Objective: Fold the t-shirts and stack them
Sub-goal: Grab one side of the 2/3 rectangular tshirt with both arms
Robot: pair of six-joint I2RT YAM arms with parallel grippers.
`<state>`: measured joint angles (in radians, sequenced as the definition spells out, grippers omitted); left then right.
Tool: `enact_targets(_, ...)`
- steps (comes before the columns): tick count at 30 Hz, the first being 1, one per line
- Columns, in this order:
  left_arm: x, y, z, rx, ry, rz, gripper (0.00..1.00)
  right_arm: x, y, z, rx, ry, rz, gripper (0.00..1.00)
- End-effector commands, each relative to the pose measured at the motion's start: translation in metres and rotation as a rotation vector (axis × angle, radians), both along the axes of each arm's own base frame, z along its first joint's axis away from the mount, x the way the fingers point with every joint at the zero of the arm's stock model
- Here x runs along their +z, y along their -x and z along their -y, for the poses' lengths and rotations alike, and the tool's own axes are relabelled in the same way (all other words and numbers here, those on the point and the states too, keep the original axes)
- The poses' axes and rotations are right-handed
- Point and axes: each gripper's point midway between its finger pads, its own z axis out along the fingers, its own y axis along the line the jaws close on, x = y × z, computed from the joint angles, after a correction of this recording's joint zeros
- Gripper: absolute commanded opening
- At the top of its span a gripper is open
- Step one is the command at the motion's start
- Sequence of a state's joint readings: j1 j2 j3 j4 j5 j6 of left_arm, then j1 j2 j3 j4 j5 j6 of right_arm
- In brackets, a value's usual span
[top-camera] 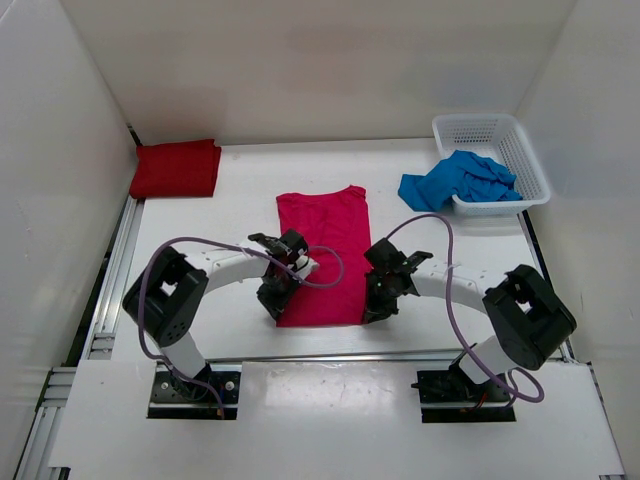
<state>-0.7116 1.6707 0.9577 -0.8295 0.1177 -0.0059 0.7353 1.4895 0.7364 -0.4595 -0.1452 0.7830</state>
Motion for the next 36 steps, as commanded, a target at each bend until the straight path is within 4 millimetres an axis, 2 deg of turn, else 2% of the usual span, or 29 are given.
enact_targets(1, -0.004, -0.008, 0.015, -0.012, 0.043, 0.001, 0.12, -0.005, -0.001, 0.000, 0.000, 0.014, 0.009, 0.13)
enact_targets(3, -0.004, -0.008, 0.015, -0.012, 0.043, 0.001, 0.10, -0.002, -0.004, -0.002, 0.000, 0.007, 0.017, 0.02)
enact_targets(4, -0.003, -0.007, 0.017, -0.013, 0.051, -0.006, 0.10, 0.000, -0.006, -0.002, -0.003, 0.007, 0.029, 0.00)
enact_targets(11, 0.014, -0.005, 0.021, -0.016, 0.100, 0.015, 0.10, 0.019, -0.009, -0.003, -0.007, -0.023, 0.075, 0.00)
enact_targets(13, 0.017, -0.004, 0.020, -0.016, 0.102, 0.018, 0.10, 0.018, -0.010, 0.001, -0.015, -0.010, 0.093, 0.00)
enact_targets(14, 0.017, -0.002, 0.018, -0.016, 0.093, 0.007, 0.16, 0.018, -0.010, 0.001, -0.015, -0.010, 0.093, 0.00)
enact_targets(15, 0.014, 0.001, 0.015, -0.015, 0.077, -0.011, 0.30, 0.018, -0.010, 0.001, -0.015, -0.010, 0.093, 0.00)
enact_targets(16, 0.011, 0.008, 0.014, -0.016, 0.069, -0.051, 0.54, 0.020, -0.012, 0.002, -0.018, -0.003, 0.098, 0.00)
enact_targets(17, 0.012, 0.014, 0.013, -0.015, 0.063, -0.088, 0.61, 0.020, -0.012, 0.002, -0.018, -0.003, 0.098, 0.00)
enact_targets(19, 0.013, 0.026, 0.017, -0.017, 0.093, -0.157, 0.67, 0.023, -0.014, 0.000, -0.018, -0.009, 0.104, 0.00)
enact_targets(23, 0.001, 0.038, 0.014, -0.012, 0.080, -0.222, 0.68, 0.022, -0.013, -0.001, -0.012, -0.003, 0.110, 0.00)
enact_targets(26, -0.005, 0.037, 0.020, -0.009, 0.081, -0.257, 0.60, 0.022, -0.015, 0.000, -0.015, 0.003, 0.116, 0.00)
enact_targets(27, -0.006, 0.039, 0.021, -0.008, 0.082, -0.272, 0.51, 0.022, -0.016, -0.001, -0.015, -0.003, 0.123, 0.00)
enact_targets(30, -0.008, 0.033, 0.023, 0.003, 0.082, -0.274, 0.35, 0.020, -0.016, 0.000, -0.006, 0.005, 0.119, 0.00)
enact_targets(31, -0.009, 0.031, 0.024, 0.002, 0.088, -0.266, 0.21, 0.020, -0.016, 0.000, -0.006, 0.005, 0.119, 0.00)
enact_targets(32, -0.010, 0.025, 0.023, 0.025, 0.091, -0.266, 0.14, 0.020, -0.016, 0.000, -0.006, 0.005, 0.119, 0.00)
enact_targets(33, -0.013, 0.024, 0.020, 0.035, 0.083, -0.276, 0.10, 0.020, -0.016, 0.000, -0.006, 0.005, 0.119, 0.00)
enact_targets(36, -0.014, 0.013, 0.018, 0.075, 0.102, -0.273, 0.10, 0.018, -0.015, 0.000, -0.006, 0.011, 0.113, 0.00)
